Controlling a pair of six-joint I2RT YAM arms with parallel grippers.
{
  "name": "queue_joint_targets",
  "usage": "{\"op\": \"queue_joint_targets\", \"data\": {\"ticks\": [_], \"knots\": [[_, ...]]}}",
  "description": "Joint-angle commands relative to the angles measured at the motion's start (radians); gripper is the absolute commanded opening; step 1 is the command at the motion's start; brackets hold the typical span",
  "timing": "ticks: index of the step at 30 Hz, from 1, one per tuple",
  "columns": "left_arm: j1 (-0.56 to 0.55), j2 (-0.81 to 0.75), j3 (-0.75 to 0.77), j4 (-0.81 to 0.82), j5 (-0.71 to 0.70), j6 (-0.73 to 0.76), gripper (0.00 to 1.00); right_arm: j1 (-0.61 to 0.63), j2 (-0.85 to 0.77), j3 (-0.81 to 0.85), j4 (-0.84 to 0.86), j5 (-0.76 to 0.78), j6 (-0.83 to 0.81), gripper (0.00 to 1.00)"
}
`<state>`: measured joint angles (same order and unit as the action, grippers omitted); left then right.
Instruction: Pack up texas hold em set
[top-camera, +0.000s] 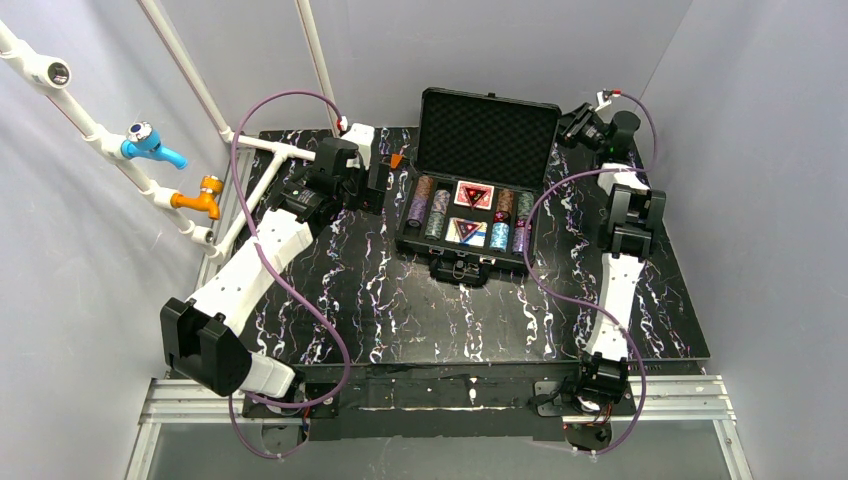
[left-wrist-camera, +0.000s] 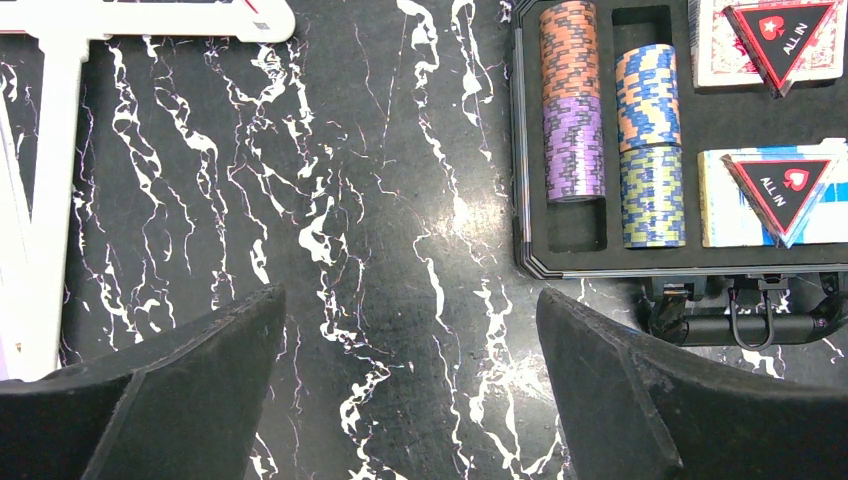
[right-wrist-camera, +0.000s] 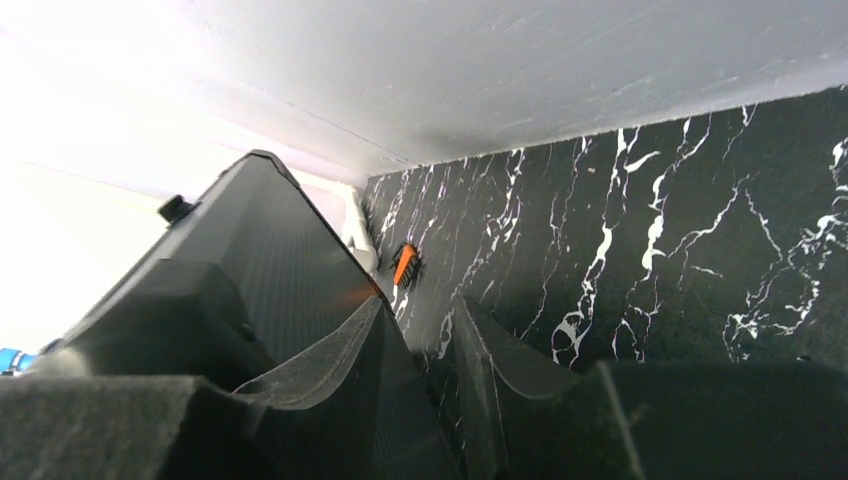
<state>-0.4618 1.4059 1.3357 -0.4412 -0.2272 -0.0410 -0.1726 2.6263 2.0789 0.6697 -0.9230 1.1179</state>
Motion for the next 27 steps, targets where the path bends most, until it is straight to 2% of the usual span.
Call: {"op": "queue_joint_targets", "data": {"ticks": [1, 15, 27], "knots": [[0.002, -0.038, -0.006, 0.007, -0.018, 0.008, 0.95, 0.057, -0.090, -0.028, 0.041, -0.056, -0.046, 0.41], [0.002, -0.044, -0.006, 0.006, -0.035, 0.017, 0.94, 0.073, -0.186, -0.134, -0.016, -0.051, -0.121, 0.41], [0.002, -0.045, -0.007, 0.009, -0.029, 0.013, 0.93, 0.074, -0.222, -0.145, -0.066, -0.045, -0.146, 0.41]]}}
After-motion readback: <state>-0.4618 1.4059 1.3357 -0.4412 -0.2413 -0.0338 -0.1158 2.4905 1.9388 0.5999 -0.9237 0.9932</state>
